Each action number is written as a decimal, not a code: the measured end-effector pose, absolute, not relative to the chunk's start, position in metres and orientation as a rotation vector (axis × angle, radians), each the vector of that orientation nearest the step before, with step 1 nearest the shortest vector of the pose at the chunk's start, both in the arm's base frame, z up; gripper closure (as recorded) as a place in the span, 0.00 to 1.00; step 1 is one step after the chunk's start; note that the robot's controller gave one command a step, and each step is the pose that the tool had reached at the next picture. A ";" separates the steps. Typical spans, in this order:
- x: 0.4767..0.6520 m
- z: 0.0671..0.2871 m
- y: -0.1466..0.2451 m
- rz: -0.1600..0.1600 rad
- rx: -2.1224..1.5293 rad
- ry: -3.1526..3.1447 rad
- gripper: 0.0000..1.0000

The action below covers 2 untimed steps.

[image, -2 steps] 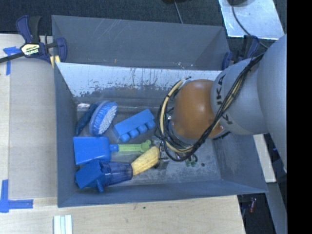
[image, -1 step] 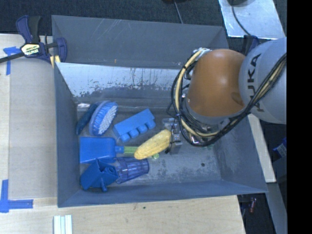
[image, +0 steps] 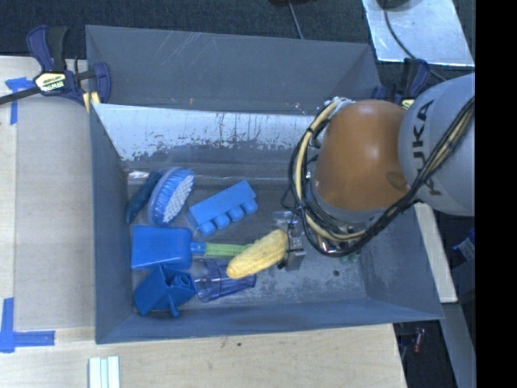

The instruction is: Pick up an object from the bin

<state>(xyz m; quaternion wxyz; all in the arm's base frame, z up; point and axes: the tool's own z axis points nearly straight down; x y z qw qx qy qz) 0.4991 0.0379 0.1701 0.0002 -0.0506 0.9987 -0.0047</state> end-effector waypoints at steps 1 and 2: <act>0.516 0.266 0.044 -0.013 -0.181 3.125 1.00; 0.521 0.330 0.041 -0.015 -0.227 3.140 1.00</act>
Offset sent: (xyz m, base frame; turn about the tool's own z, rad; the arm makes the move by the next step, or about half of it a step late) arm 0.0205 0.0032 0.1590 -0.0437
